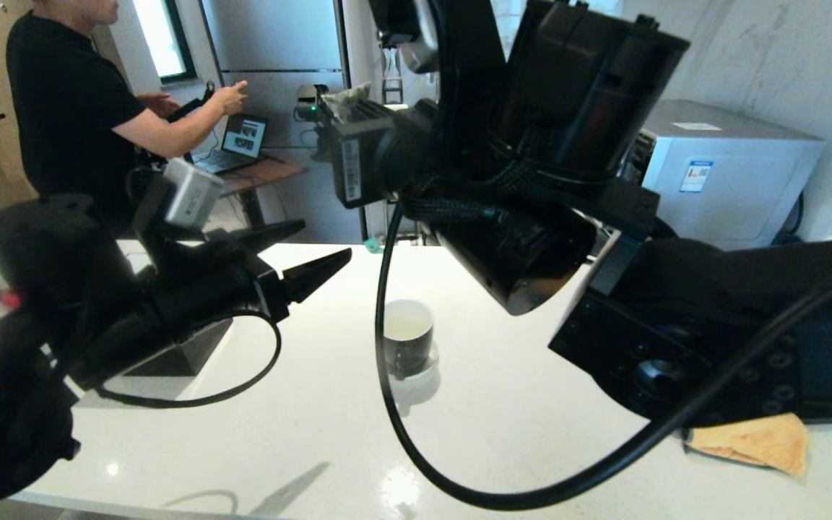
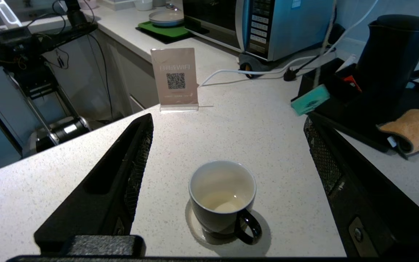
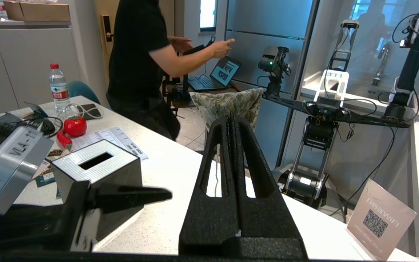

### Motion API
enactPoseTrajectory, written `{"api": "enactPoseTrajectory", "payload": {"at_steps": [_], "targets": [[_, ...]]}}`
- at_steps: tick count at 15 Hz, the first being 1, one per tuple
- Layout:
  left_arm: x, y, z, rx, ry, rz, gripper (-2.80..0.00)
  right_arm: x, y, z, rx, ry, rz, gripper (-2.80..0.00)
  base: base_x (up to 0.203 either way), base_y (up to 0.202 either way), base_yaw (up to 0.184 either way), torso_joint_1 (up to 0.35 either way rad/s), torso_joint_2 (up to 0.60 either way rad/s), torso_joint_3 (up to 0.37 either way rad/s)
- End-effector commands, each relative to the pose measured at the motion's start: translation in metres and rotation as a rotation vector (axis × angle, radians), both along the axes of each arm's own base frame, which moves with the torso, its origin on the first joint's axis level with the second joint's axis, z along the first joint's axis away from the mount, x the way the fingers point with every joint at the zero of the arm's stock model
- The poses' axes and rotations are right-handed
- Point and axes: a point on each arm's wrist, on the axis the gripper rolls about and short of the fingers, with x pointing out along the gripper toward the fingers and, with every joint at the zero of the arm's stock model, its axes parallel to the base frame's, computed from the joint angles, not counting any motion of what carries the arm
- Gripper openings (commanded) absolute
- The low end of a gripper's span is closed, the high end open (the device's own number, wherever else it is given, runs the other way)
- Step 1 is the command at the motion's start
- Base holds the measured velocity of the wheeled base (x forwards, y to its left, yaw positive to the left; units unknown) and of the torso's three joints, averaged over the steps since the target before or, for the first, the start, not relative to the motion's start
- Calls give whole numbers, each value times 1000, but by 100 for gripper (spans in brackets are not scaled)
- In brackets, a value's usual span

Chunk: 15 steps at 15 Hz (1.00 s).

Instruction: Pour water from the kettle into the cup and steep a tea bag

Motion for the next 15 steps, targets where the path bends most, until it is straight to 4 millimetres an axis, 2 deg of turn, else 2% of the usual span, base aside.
{"api": "enactPoseTrajectory", "payload": {"at_steps": [1,6,15], "targets": [[10,-5,-2,-3,-6,-9,0,0,0,0,2,-2,-2,-280,0,0,0,0,0,0],[18,-22,-4,-2,-5,-54,0,0,0,-1,1,-1,-1,-280,0,0,0,0,0,0],[38,-35,-16,-19,-50,-71,0,0,0,-1,1,-1,-1,-280,0,0,0,0,0,0]]}}
